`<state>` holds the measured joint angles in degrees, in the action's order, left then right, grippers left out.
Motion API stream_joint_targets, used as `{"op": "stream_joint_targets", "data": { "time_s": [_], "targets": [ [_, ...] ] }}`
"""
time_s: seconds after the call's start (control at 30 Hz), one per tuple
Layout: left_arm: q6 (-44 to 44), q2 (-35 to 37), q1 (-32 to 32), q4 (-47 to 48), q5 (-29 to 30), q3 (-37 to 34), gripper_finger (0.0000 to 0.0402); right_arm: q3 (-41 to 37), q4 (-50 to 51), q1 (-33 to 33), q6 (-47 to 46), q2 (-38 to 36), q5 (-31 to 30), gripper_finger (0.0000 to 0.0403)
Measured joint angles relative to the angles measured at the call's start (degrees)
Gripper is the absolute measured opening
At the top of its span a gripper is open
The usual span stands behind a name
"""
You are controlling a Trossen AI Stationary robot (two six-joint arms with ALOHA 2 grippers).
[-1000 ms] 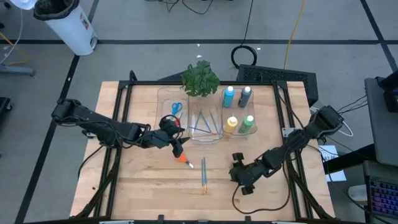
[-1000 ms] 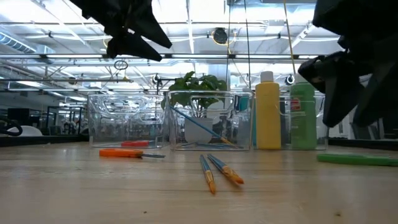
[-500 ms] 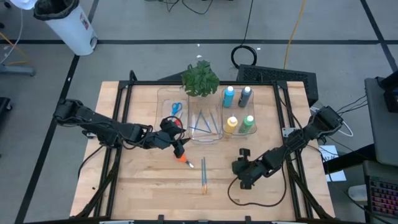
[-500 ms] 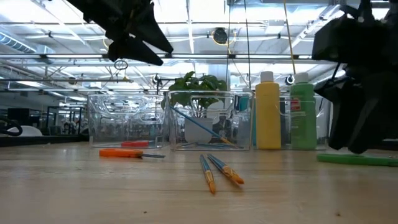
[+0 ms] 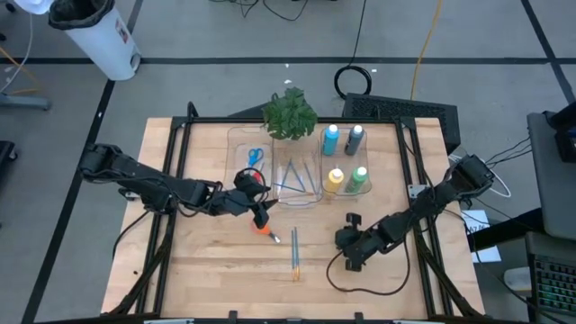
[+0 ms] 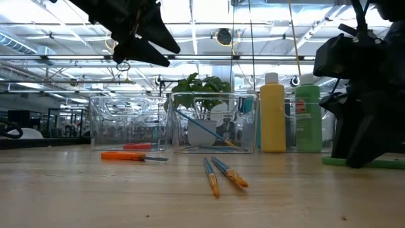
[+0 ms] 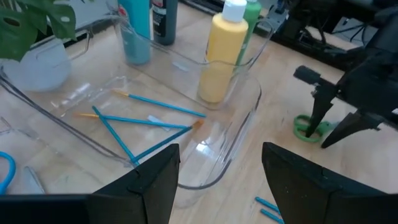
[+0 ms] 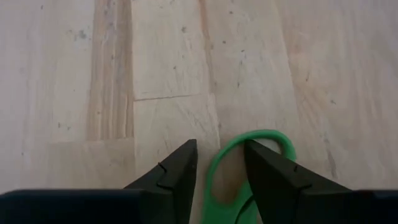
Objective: Pick & Place Paint Supplies
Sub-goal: Put the green scissors into the left transparent bin
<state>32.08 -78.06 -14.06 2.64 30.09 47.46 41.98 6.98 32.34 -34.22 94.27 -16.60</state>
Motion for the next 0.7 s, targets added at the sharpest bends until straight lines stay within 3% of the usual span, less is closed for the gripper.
{"op": "stream_joint_targets", "data": {
  "time_s": [0.33, 0.7],
  "targets": [
    [0.0, -0.1, 0.0, 0.1, 0.0, 0.0, 0.0237, -0.1, 1.0, 0.4, 2.0, 0.2, 1.7, 0.0010],
    [0.0, 0.0, 0.0, 0.1, 0.0, 0.0, 0.0237, -0.4, -2.5, 1.2, 4.3, -2.9, -0.4, 0.0002]
  ]
}}
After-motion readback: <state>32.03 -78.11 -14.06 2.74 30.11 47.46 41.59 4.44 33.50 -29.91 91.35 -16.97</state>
